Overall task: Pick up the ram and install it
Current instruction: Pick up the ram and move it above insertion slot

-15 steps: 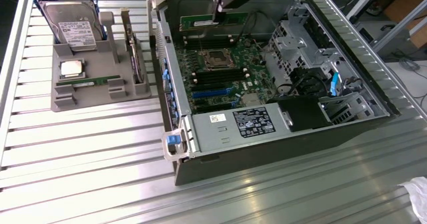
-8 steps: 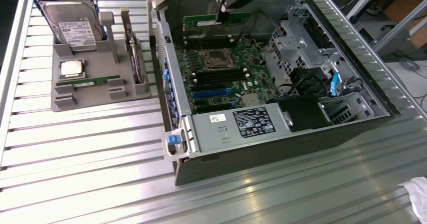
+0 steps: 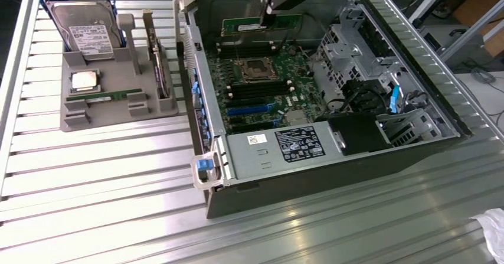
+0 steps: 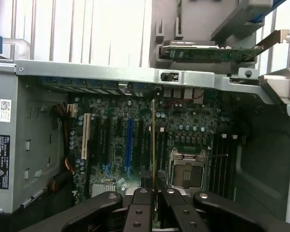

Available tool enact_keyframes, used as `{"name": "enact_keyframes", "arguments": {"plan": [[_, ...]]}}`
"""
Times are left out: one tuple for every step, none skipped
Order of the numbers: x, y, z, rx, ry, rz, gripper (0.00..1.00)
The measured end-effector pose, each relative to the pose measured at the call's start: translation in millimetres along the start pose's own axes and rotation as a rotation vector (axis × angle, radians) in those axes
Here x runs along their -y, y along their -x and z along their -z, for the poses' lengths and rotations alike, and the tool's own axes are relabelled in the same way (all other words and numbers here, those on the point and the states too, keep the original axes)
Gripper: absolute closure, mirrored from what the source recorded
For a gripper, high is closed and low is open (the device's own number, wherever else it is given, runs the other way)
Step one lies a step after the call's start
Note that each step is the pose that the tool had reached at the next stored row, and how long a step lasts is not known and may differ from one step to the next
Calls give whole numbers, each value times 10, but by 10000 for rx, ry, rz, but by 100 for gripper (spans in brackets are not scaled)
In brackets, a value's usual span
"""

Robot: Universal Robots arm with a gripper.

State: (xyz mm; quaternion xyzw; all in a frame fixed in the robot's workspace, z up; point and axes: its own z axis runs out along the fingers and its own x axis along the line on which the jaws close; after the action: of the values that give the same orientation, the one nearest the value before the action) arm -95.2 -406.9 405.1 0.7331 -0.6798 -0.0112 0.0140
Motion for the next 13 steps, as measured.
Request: {"name": "enact_keyframes", "arguments": {"plan": [[9,-1,0,0,0,1,87],[21,-1,1,0,1,0,87],[29,-2,1,0,0,0,87],[49,-4,2,0,0,1,87],[68,-5,2,0,0,1,87],[89,-7,3,0,0,1,87],[107,-8,4,-1,0,0,87],[124,-10,4,1,0,0,87],[138,-10,5,-1,0,1,87],[154,-12,5,0,0,0,87],[169,-13,6,0,0,0,87],[178,-13,7,-1,0,1,87],[190,-14,7,0,0,0,87]]}}
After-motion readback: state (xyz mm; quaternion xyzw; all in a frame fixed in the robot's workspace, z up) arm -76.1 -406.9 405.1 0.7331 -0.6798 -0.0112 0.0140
